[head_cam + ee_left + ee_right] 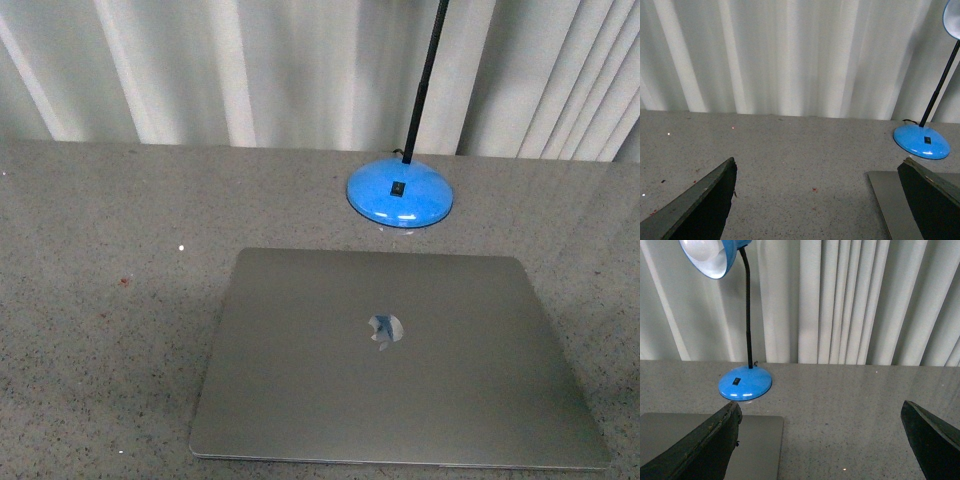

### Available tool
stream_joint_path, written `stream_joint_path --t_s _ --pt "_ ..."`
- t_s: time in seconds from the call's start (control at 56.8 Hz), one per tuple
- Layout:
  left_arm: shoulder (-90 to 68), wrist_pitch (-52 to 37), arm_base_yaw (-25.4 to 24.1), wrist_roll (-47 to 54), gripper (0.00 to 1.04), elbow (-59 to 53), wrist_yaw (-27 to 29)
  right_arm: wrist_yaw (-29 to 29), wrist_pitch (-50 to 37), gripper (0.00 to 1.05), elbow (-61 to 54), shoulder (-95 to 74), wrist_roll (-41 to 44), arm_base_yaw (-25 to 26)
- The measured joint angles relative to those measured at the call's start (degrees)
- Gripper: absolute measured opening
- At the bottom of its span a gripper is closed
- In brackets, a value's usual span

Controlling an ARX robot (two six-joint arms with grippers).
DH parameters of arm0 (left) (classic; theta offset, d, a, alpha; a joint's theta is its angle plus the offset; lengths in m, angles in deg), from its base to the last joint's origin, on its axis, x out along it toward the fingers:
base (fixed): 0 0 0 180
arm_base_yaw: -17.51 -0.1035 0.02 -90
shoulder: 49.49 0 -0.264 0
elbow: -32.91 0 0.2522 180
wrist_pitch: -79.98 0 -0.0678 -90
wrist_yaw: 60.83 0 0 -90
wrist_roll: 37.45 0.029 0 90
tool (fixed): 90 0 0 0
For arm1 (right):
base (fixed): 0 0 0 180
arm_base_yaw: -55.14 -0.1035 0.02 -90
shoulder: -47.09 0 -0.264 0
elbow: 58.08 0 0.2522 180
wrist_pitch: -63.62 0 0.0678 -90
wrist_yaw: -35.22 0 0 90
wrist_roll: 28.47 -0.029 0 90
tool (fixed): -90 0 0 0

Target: Close laptop

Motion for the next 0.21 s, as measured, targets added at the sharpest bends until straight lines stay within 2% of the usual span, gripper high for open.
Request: stream_joint_path --t_s 0.211 --pt "0.0 0.0 0.0 0.0 0.98 0.0 0.0 0.0 0.0 0.97 0.0 0.0 0.0 0.0"
